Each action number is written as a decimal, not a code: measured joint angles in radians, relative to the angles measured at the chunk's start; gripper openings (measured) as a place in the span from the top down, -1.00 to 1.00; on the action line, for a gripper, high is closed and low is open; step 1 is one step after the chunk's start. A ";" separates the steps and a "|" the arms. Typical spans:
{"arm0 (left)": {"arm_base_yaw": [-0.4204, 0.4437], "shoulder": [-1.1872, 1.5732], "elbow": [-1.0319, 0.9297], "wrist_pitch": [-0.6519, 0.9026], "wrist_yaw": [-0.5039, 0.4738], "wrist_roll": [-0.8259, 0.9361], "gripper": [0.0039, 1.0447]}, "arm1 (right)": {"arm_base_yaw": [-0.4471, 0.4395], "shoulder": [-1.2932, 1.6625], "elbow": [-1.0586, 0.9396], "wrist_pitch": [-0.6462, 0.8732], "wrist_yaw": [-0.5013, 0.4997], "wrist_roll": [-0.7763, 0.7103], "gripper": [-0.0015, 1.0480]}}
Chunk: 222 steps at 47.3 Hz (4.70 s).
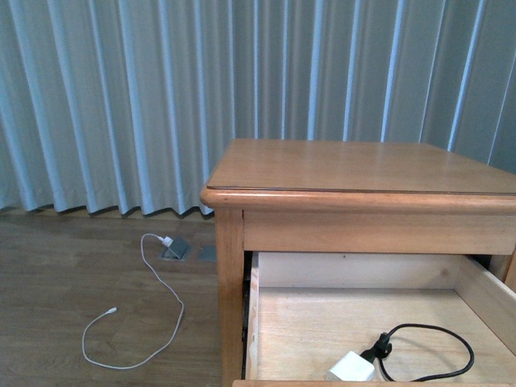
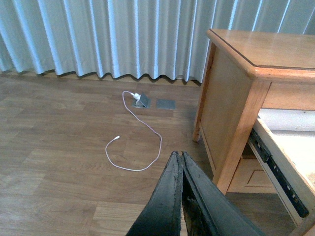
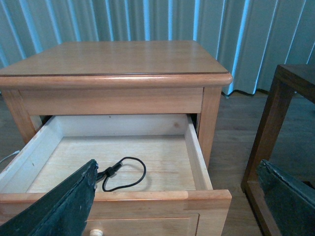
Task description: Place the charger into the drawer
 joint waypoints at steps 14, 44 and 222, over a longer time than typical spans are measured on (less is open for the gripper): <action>0.002 -0.086 -0.035 -0.051 0.008 0.001 0.93 | 0.000 0.000 0.000 0.000 0.000 0.000 -0.84; 0.002 -0.317 -0.066 -0.243 0.010 0.001 0.13 | 0.097 0.213 0.126 -0.487 -0.079 0.092 -0.84; 0.002 -0.317 -0.066 -0.243 0.011 0.002 -0.89 | 0.136 -0.004 -0.072 0.071 0.134 0.003 0.97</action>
